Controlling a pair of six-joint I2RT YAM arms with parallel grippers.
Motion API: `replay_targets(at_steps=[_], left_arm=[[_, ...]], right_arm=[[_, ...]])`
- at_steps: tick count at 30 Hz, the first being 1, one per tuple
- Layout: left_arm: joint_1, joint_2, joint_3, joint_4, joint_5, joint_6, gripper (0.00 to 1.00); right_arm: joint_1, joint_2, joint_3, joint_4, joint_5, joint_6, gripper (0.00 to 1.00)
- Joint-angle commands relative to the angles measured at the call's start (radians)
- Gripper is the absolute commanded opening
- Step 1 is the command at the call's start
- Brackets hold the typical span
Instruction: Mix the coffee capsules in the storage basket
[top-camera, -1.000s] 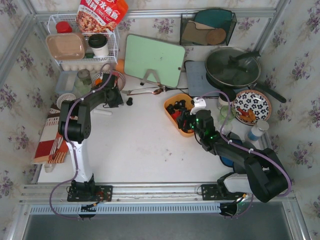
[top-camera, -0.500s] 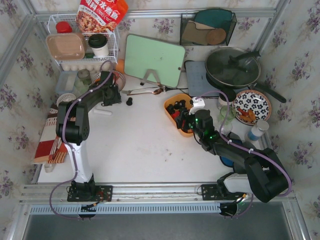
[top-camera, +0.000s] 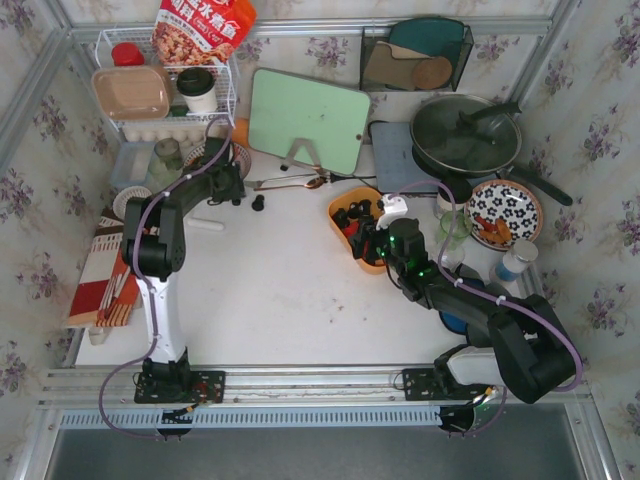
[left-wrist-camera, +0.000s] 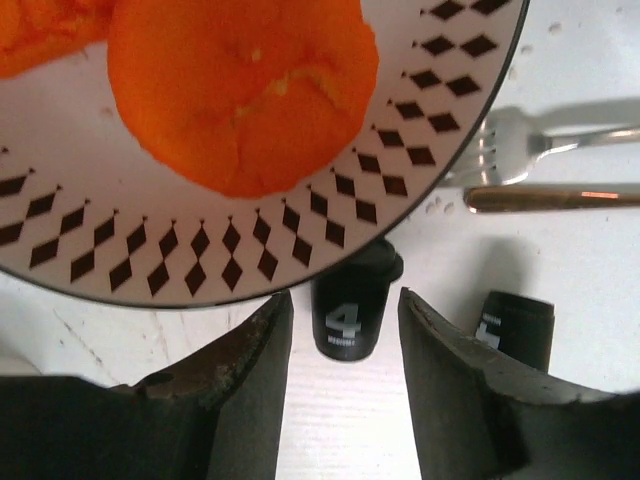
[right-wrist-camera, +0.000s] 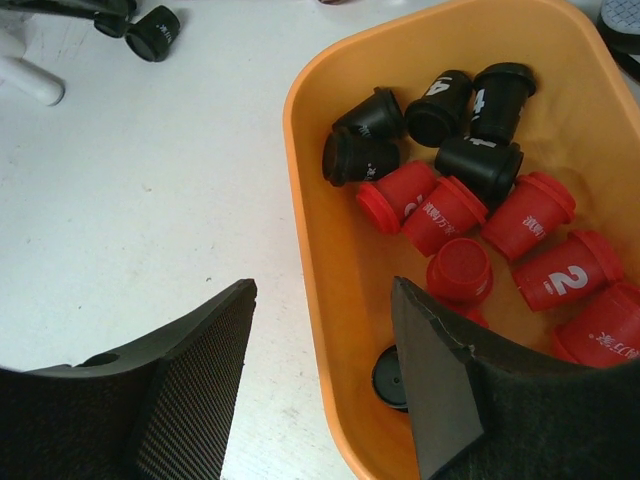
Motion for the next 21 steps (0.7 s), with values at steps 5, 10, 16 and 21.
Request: replay_targets(at_steps=[5, 10, 16, 21], left_arm=[[0.0, 0.045, 0.066, -0.042, -0.015, -0.019, 0.35], [0.0, 0.049, 0.062, -0.068, -0.026, -0.029, 0.31], [0.001, -0.024, -0.016, -0.028, 0.018, -0.064, 0.27], [-0.001, -0.15, -0.14, 0.062, 0.133, -0.124, 0.24]], right_arm=[[0.002, 0.013, 0.008, 0.016, -0.022, -0.007, 0.64], [0.002, 0.013, 0.009, 0.013, -0.028, -0.007, 0.64], [0.002, 0.007, 0.009, 0.008, -0.044, -0.025, 0.64], [0.002, -0.011, -0.001, 0.021, -0.062, -0.068, 0.65]])
